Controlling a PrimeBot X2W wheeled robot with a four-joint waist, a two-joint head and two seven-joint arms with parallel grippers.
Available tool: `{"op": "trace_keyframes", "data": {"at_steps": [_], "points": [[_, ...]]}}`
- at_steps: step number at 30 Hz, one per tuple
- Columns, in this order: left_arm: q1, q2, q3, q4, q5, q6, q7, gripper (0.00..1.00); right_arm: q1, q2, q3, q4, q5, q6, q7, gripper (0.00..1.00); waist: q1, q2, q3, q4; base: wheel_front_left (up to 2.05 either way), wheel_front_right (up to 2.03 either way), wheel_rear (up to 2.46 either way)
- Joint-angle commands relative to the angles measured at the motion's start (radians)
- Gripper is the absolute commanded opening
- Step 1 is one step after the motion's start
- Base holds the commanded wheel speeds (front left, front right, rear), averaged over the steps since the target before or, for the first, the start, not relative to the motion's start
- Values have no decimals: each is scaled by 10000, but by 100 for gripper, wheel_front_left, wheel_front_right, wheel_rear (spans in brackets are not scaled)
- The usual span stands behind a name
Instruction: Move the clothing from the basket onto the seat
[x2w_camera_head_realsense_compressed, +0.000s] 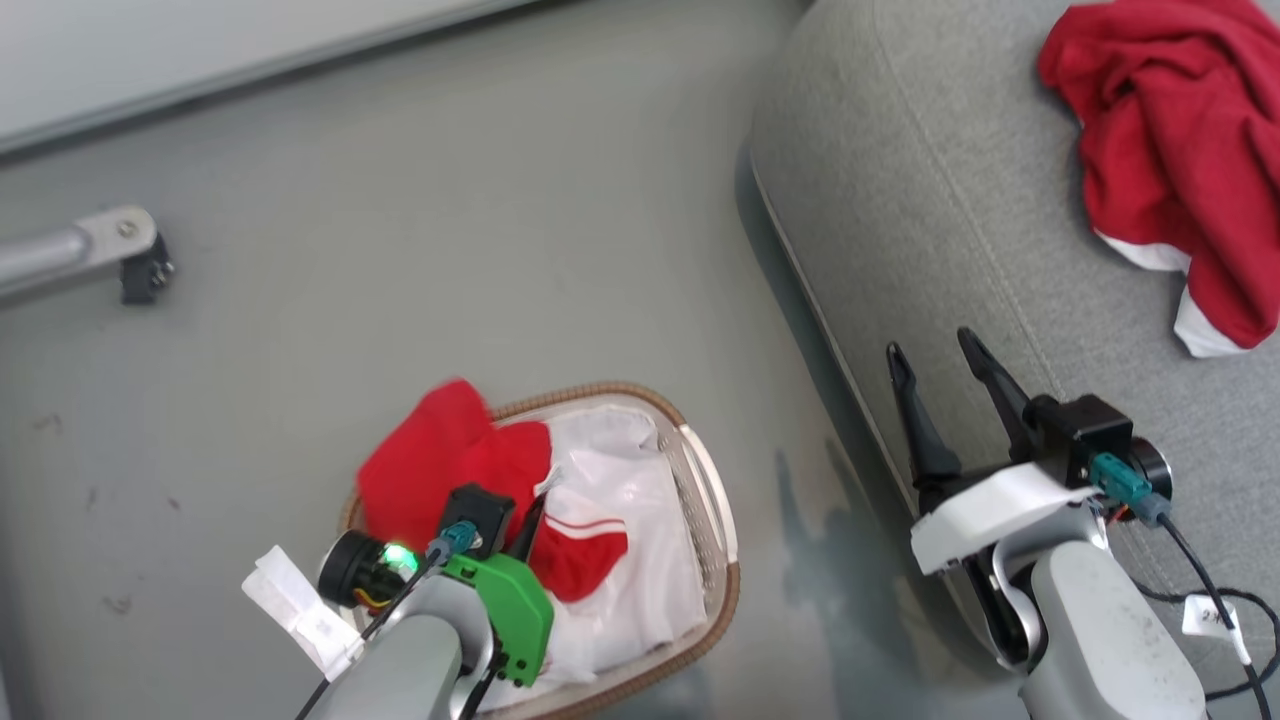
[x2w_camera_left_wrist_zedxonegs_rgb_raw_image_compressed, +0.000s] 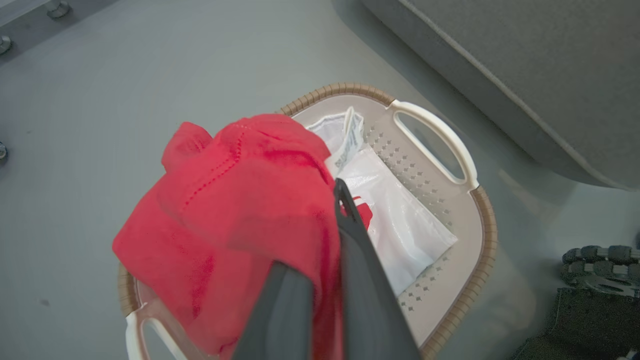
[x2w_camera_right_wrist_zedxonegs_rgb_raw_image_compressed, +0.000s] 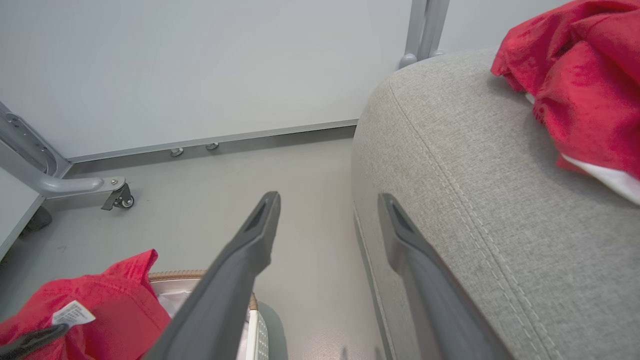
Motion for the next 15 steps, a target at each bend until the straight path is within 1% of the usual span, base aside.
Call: {"op": "trace_keyframes", "data": {"at_steps": [1, 9, 15], "points": [[264, 0, 129, -335, -90, -45, -53, 0, 299, -42, -63, 67, -84, -10, -19, 100, 0, 0, -1252, 440, 0, 0, 0], [971, 73, 955, -2578, 57, 142, -60, 0, 1090, -43, -68, 306, -288, -10, -19, 100, 0, 0, -2433, 594, 0, 0, 0], [1205, 30, 1491, -4272, 338, 170, -60, 0, 1683, -40, 96, 528, -277, -10, -19, 100, 0, 0, -3119, 699, 0, 0, 0]]}}
